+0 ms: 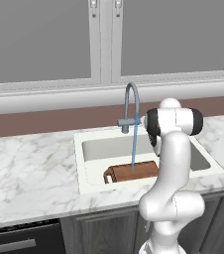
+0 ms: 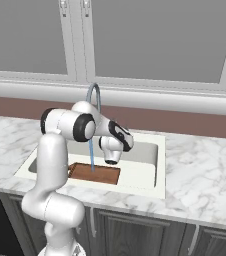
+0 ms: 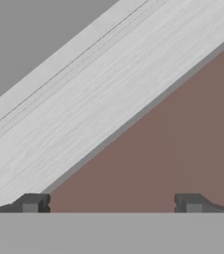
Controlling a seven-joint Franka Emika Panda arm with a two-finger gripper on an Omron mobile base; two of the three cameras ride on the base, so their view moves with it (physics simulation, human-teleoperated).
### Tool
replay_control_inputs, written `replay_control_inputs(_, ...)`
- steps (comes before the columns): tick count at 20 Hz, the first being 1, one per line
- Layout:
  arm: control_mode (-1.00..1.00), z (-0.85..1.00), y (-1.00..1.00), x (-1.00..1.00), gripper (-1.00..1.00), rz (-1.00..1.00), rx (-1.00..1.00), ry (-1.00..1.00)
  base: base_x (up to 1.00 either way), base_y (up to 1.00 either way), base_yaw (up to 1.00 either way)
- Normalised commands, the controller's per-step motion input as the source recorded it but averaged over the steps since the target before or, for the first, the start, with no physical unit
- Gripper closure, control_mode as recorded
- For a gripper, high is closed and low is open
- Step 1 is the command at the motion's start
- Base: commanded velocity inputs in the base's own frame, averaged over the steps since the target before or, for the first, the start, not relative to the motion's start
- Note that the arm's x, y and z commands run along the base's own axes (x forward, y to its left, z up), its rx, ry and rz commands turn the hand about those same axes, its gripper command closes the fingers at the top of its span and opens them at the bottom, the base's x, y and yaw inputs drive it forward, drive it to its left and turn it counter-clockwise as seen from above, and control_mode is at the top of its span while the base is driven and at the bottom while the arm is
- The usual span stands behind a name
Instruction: Turn on the sink faucet with hot water and rinse the cutting board for ten seconds, then turn off the faucet. Push the cutting board to reach the water if necessary.
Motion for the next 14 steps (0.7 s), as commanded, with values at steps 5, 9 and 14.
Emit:
replay_control_inputs(5, -1.0, 0.0, 0.0, 0.0, -1.0, 0.0, 0.0, 0.0, 0.0, 0.0, 0.0)
replay_control_inputs(9, -1.0, 0.0, 0.0, 0.0, -1.0, 0.0, 0.0, 0.0, 0.0, 0.0, 0.0)
replay_control_inputs(14, -1.0, 0.0, 0.0, 0.0, -1.0, 0.0, 0.0, 0.0, 0.0, 0.0, 0.0)
